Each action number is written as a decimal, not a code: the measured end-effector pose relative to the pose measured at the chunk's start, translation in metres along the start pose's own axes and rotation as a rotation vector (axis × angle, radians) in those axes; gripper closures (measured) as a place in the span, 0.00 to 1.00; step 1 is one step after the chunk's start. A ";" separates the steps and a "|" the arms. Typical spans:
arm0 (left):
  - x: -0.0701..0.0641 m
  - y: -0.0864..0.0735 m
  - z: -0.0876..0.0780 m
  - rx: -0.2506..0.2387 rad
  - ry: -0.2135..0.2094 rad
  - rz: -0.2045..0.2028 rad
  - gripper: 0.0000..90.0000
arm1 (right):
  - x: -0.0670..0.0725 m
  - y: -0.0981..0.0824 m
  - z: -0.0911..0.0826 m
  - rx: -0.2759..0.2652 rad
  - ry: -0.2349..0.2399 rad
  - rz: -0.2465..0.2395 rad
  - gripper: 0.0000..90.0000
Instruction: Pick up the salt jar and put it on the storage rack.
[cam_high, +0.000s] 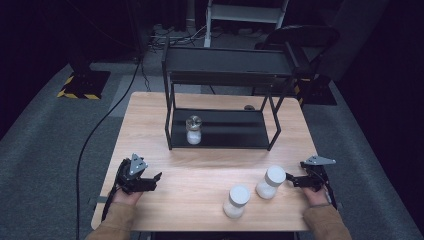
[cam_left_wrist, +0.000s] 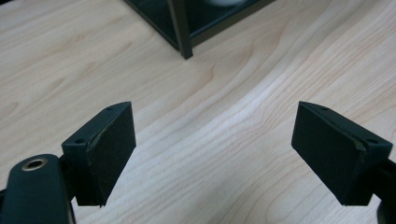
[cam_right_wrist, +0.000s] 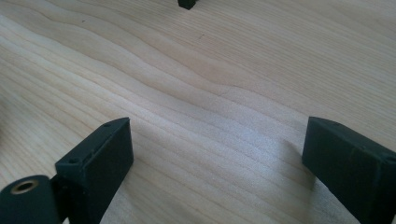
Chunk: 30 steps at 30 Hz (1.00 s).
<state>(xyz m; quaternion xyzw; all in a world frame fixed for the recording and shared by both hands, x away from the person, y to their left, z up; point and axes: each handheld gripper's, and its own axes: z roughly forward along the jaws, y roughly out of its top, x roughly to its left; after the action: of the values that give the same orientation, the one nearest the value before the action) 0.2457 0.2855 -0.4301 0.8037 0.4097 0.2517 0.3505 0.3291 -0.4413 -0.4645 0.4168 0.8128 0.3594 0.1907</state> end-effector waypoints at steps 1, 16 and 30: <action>0.000 -0.001 0.000 0.006 0.002 0.001 0.15 | 0.000 0.000 0.000 0.000 0.000 0.000 0.10; 0.006 -0.014 0.011 0.082 0.007 -0.068 0.15 | 0.000 0.000 0.000 0.000 -0.001 0.001 0.09; 0.014 -0.021 0.019 0.116 -0.010 -0.131 0.13 | 0.001 0.000 0.000 0.001 -0.001 0.002 0.09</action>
<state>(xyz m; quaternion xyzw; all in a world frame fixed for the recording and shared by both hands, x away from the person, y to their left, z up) 0.2566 0.2994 -0.4560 0.7955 0.4733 0.2000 0.3212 0.3286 -0.4408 -0.4644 0.4179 0.8125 0.3589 0.1908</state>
